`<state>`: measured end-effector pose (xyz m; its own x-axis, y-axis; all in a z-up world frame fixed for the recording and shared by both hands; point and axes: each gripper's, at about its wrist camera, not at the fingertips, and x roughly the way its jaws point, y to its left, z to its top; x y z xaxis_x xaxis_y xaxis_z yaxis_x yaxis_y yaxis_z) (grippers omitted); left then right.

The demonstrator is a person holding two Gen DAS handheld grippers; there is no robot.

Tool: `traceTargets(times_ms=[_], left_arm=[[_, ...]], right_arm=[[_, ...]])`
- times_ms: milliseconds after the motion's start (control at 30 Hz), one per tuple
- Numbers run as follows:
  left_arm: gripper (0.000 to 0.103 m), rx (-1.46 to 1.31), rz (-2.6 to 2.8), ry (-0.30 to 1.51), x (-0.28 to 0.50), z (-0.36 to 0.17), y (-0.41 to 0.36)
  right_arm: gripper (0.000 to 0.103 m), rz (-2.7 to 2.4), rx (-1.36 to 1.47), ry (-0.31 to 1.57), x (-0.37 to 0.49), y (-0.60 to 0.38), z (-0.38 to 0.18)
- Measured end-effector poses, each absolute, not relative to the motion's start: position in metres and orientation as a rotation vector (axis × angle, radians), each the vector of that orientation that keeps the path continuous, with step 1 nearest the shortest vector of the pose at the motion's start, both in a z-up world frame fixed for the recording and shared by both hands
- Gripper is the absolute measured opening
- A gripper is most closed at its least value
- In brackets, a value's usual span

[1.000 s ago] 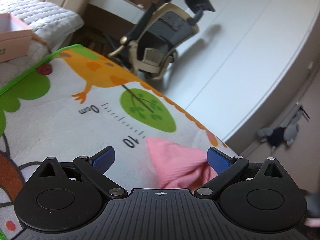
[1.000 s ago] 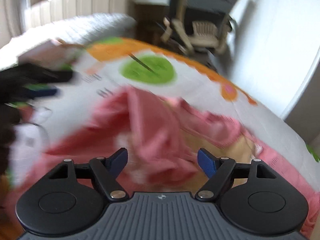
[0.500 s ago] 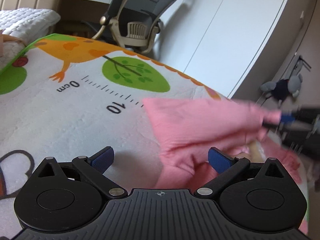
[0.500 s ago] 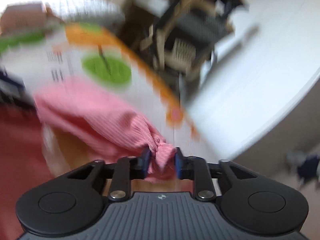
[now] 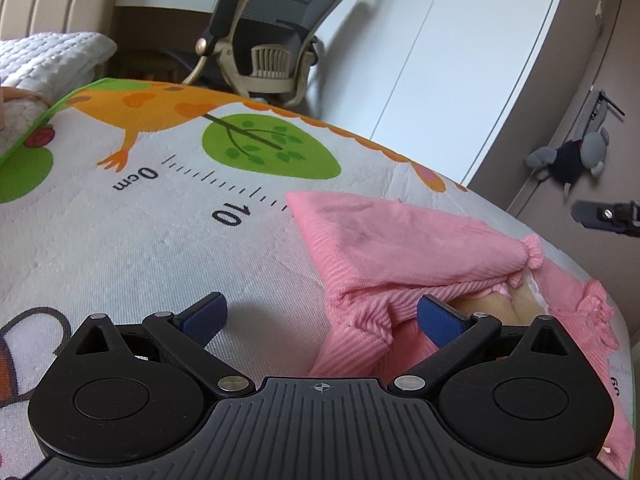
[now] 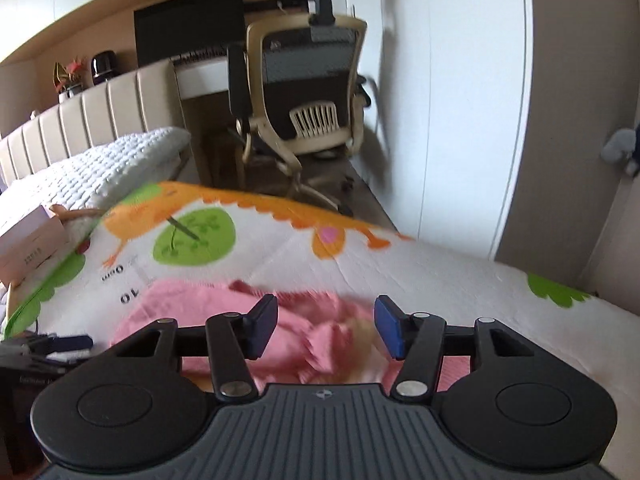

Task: Fold clothes

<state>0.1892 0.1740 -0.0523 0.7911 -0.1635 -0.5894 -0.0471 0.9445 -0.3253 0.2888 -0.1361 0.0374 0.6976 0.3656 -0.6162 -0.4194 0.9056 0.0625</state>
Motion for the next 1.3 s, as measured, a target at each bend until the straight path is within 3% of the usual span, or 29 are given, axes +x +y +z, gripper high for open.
traceTargets(times_ms=[133,300,333,367,433,567,667,767,833,967,1000,1067,1167,1300], left_arm=[[0.103,-0.338,-0.065,0.658,0.189,-0.052,0.175],[0.103,-0.312,-0.056,0.659,0.19,-0.053,0.171],[0.103,-0.305,-0.053,0.66,0.19,-0.053,0.17],[0.103,-0.298,-0.051,0.661,0.19,-0.053,0.169],[0.103,-0.288,-0.047,0.663,0.19,-0.053,0.167],[0.103,-0.271,-0.037,0.672,0.191,-0.05,0.163],[0.103,-0.252,-0.071,0.651,0.184,-0.032,0.155],[0.103,-0.191,-0.195,0.548,0.17,0.003,0.135],[0.103,-0.161,-0.279,0.511,0.168,0.019,0.12],[0.103,-0.096,-0.387,0.561,0.18,0.012,0.089],[0.103,-0.089,-0.4,0.582,0.185,0.005,0.083],[0.103,-0.125,-0.4,0.635,0.194,-0.013,0.081],[0.103,-0.2,-0.371,0.722,0.206,-0.041,0.084],[0.103,-0.223,-0.354,0.739,0.208,-0.054,0.087]], right_arm=[[0.056,0.448,0.067,0.631,0.293,-0.141,0.044],[0.059,0.439,0.19,0.755,0.32,-0.137,-0.007],[0.051,0.452,0.17,0.775,0.321,-0.132,-0.017],[0.033,0.471,0.128,0.78,0.319,-0.126,-0.021],[0.016,0.513,0.04,0.719,0.308,-0.116,-0.014],[0.014,0.556,0.067,0.586,0.291,-0.131,0.025],[0.014,0.504,0.018,0.623,0.296,-0.14,0.018],[0.02,0.44,-0.051,0.707,0.305,-0.143,-0.015],[0.03,0.419,-0.08,0.729,0.305,-0.146,-0.032],[0.039,0.449,0.0,0.638,0.287,-0.176,-0.002],[0.043,0.436,-0.005,0.585,0.279,-0.19,0.011],[0.061,0.368,-0.026,0.487,0.265,-0.221,0.033],[0.062,0.235,-0.093,0.436,0.251,-0.256,0.045],[0.063,0.224,-0.227,0.507,0.237,-0.266,0.026]])
